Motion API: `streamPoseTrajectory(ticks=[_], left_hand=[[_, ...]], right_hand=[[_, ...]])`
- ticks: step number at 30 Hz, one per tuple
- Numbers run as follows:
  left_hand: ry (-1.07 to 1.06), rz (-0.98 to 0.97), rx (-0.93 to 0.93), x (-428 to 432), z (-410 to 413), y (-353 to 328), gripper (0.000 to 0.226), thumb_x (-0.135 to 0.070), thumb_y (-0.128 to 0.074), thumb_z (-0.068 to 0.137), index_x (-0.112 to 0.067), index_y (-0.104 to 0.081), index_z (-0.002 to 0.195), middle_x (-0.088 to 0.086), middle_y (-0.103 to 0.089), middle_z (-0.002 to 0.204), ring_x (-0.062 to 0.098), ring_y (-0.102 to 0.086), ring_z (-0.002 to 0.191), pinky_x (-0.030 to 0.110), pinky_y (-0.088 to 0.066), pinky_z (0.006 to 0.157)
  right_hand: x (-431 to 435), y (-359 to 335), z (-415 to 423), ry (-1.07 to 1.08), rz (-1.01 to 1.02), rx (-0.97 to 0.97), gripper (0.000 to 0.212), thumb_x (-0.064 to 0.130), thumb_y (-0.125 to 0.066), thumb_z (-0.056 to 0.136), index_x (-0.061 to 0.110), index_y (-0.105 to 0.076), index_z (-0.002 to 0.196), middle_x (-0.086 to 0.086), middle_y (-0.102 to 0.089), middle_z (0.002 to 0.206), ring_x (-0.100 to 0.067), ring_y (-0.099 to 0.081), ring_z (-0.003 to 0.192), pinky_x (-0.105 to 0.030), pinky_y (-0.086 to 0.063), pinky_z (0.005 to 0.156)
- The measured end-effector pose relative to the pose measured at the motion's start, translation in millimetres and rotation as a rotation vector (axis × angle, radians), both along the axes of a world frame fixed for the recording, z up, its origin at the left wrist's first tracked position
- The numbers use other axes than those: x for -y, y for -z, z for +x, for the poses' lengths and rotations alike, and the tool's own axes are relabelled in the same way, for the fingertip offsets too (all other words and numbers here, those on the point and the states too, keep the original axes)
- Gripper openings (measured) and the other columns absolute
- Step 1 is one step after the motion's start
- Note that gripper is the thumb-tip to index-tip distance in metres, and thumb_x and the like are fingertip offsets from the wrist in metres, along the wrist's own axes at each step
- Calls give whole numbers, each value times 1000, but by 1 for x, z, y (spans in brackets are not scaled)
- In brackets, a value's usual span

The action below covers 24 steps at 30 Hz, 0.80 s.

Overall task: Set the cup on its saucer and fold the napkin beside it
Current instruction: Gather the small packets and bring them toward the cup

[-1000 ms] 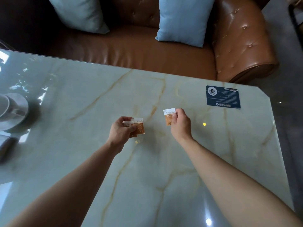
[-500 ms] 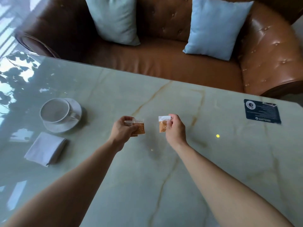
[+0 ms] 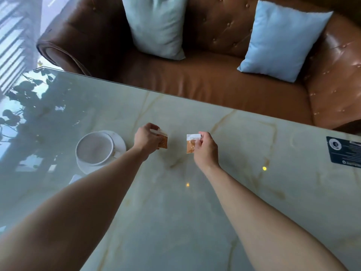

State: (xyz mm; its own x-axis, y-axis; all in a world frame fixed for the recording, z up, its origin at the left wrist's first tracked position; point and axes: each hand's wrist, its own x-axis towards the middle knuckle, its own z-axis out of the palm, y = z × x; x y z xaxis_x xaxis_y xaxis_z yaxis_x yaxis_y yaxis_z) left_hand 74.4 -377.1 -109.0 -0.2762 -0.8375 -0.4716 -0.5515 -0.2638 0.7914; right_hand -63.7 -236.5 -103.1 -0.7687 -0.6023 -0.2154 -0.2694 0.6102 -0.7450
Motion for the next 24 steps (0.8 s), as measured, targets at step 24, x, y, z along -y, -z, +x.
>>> streamPoseTrajectory(ticks=[24], left_hand=[[325, -556, 381, 13, 19, 18, 54, -22, -67, 89, -12, -51, 140, 15, -38, 150, 36, -35, 138, 45, -30, 114]], right_hand=[[53, 34, 39, -213, 150, -406, 27, 20, -62, 88, 14, -57, 114, -9, -51, 117, -32, -51, 104, -42, -50, 84]])
